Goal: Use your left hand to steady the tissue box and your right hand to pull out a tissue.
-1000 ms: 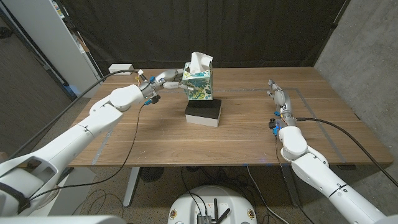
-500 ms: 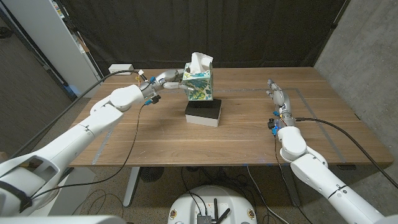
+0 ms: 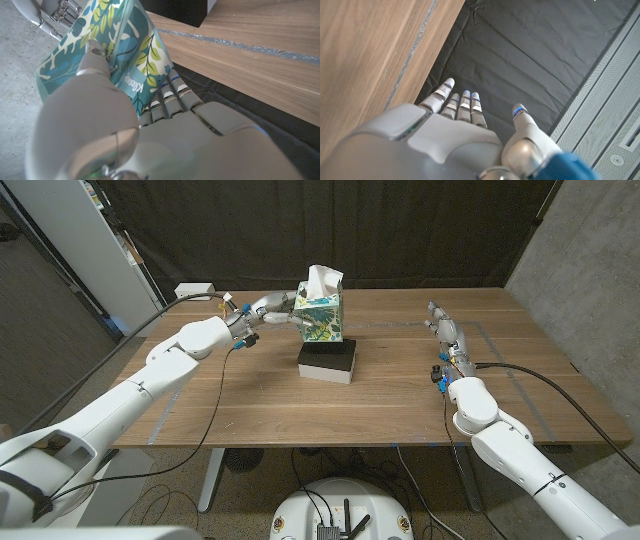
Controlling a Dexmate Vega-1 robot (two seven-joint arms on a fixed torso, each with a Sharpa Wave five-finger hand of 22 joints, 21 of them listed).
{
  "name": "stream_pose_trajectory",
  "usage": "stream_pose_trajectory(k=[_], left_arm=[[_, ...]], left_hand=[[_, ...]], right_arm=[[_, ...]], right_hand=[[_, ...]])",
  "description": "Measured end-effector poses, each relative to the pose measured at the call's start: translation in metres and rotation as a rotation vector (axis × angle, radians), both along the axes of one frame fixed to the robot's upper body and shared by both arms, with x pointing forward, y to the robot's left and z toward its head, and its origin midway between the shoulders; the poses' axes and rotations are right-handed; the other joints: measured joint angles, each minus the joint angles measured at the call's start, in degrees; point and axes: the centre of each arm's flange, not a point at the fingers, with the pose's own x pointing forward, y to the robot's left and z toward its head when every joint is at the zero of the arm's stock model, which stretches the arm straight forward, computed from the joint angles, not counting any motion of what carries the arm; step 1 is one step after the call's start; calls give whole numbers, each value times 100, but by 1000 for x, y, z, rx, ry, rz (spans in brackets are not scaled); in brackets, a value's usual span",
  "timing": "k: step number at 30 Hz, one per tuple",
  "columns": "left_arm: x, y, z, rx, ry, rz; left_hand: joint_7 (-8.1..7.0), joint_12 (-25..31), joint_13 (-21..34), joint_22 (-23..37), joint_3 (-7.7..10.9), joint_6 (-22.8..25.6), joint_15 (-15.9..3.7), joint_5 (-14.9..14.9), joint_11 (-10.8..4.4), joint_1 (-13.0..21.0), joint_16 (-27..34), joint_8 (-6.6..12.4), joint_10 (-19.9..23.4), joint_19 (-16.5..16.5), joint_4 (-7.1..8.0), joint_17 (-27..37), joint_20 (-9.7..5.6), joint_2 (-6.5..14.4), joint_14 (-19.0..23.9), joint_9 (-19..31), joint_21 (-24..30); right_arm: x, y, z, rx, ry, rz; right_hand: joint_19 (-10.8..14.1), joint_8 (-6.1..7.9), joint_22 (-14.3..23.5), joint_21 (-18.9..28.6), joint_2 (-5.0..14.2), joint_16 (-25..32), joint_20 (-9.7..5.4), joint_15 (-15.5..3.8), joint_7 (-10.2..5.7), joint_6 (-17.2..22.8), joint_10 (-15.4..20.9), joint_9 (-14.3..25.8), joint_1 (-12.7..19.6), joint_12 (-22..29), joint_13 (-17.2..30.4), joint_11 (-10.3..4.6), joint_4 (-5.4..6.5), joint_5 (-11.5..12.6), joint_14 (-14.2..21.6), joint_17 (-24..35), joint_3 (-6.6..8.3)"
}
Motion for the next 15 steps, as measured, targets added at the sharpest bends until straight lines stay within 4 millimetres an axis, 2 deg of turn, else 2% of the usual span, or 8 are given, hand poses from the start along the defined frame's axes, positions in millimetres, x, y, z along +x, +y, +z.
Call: stream_pose_trajectory(k=[4, 6, 15], left_arm=[[0, -1, 0, 0, 1, -1], [0, -1, -1, 0, 1, -2], [-1, -3, -1, 1, -2, -5]], left_hand=[[0, 0, 0, 0, 26, 0, 0, 0, 0, -1, 0, 0, 0, 0, 23, 0, 0, 1, 0, 0, 0], [0, -18, 0, 0, 26, 0, 0, 6, 0, -2, 0, 0, 0, 0, 23, 0, 0, 2, 0, 0, 0], [0, -23, 0, 0, 26, 0, 31, 21, 0, -52, 0, 0, 0, 0, 23, 0, 0, -4, -31, 0, 0]], right_arm=[[-4, -1, 7, 2, -9, 14], [-5, -2, 9, 5, -11, 18], [-18, 0, 25, 32, -8, 51]], right_hand=[[0, 0, 0, 0, -1, 0, 0, 0, 0, 0, -8, 0, -1, 0, 0, 8, 24, 0, 0, 26, 24], [1, 0, 0, 0, -78, 0, -1, 0, 0, 0, -8, 0, -78, 0, 0, 9, 24, 0, 0, 26, 24], [28, 18, 0, 0, -76, 44, -21, 45, 1, 2, 14, 0, -75, 38, 1, 29, 91, 0, 46, 25, 8]])
